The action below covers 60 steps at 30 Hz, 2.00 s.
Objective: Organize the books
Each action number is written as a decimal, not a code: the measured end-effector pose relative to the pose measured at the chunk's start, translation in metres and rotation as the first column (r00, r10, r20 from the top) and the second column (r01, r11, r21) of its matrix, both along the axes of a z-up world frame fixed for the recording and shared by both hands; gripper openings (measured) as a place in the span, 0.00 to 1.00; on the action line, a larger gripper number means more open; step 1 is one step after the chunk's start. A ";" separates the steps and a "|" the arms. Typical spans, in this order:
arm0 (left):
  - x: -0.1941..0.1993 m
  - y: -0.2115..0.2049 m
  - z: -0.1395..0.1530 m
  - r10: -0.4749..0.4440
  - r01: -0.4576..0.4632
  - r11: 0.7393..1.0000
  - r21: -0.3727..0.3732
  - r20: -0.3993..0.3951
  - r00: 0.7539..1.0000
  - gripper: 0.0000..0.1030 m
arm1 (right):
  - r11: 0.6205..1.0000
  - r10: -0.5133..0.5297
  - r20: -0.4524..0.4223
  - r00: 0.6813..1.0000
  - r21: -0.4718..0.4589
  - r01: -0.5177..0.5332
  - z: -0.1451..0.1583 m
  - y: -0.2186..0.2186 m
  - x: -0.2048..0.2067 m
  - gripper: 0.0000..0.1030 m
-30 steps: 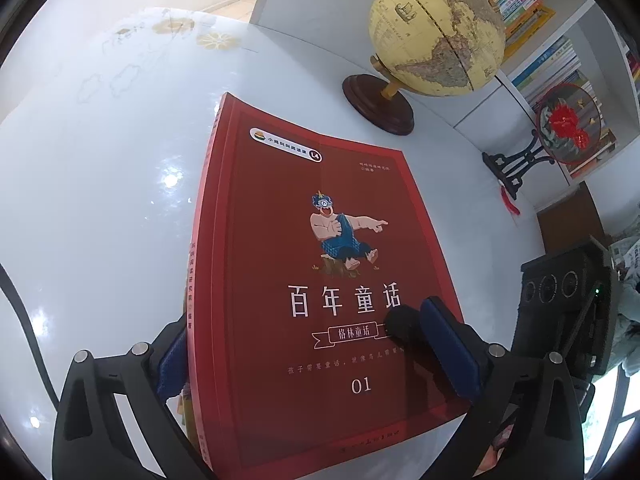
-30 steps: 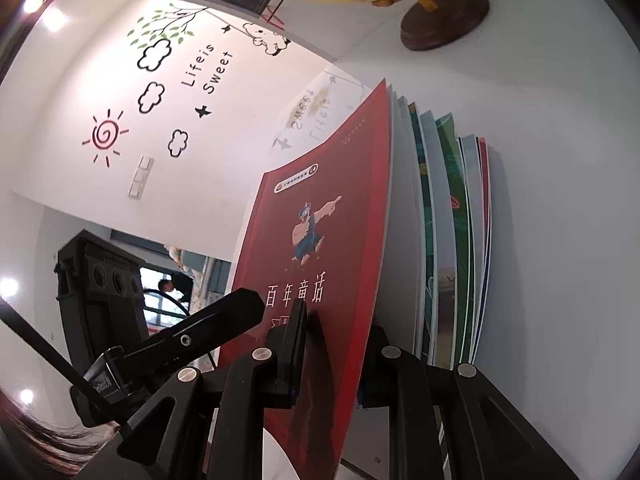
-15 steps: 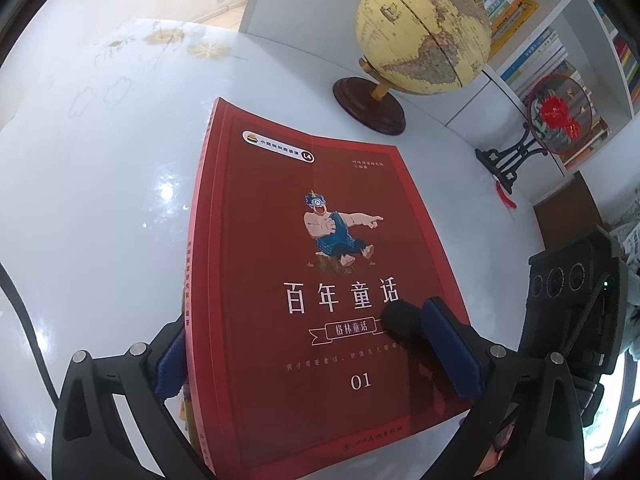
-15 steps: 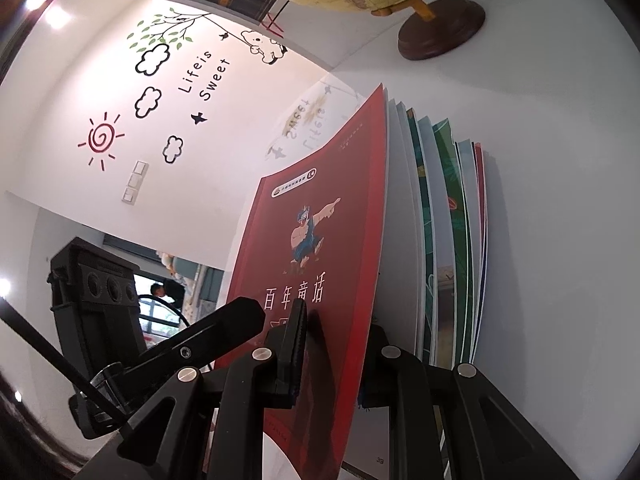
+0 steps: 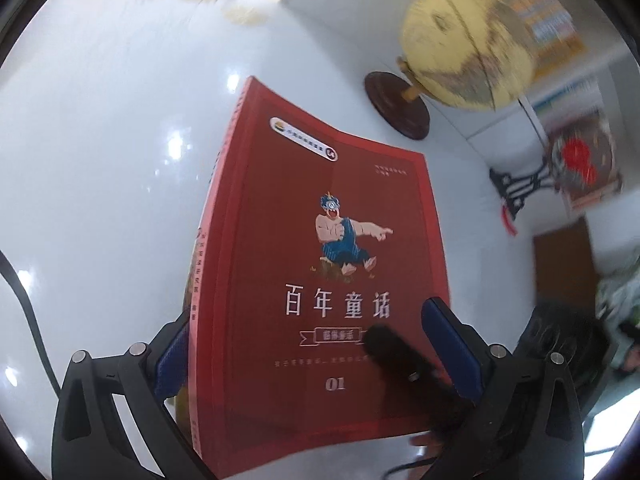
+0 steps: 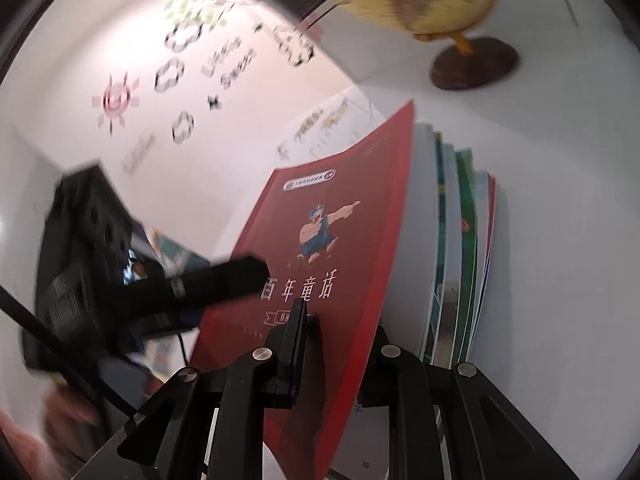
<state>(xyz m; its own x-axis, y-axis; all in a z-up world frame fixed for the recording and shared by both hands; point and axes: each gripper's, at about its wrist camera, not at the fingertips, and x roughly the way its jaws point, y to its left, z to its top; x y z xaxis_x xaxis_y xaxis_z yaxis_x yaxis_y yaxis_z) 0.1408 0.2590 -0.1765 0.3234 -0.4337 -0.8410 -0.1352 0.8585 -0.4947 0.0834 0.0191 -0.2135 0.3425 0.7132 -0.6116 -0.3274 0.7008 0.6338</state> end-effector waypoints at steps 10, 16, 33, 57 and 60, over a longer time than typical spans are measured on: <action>0.007 0.006 -0.006 -0.025 0.021 0.998 -0.067 -0.071 0.997 0.99 | 0.999 -0.001 -0.131 0.991 0.047 0.008 -0.004 -0.003 0.017 0.18; 0.015 -0.006 -0.007 -0.072 0.075 0.997 0.031 -0.098 0.993 0.99 | 0.997 0.043 -0.073 0.996 -0.064 -0.048 0.006 0.011 0.016 0.18; 0.008 0.010 -0.009 0.075 -0.052 0.995 0.079 -0.319 0.945 0.99 | 0.985 -0.032 -0.364 0.931 -0.171 -0.033 0.020 0.000 0.031 0.36; -0.110 -0.111 0.149 -0.127 0.124 0.966 0.229 0.000 0.992 0.99 | 0.868 -0.169 0.082 0.982 -0.460 0.187 0.160 -0.148 -0.112 0.96; -0.115 -0.124 0.156 -0.142 0.129 0.961 0.244 0.036 0.989 0.99 | 0.852 -0.189 0.092 0.978 -0.480 0.210 0.173 -0.162 -0.116 0.96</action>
<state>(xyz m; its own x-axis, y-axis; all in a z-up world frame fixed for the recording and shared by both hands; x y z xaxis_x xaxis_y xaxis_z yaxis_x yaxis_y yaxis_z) 0.0254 0.1354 -0.0202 0.3225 -0.2632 -0.9093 0.0109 0.9615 -0.2744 -0.0325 -0.1426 -0.0406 0.4771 0.2436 -0.8444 -0.1652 0.9686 0.1860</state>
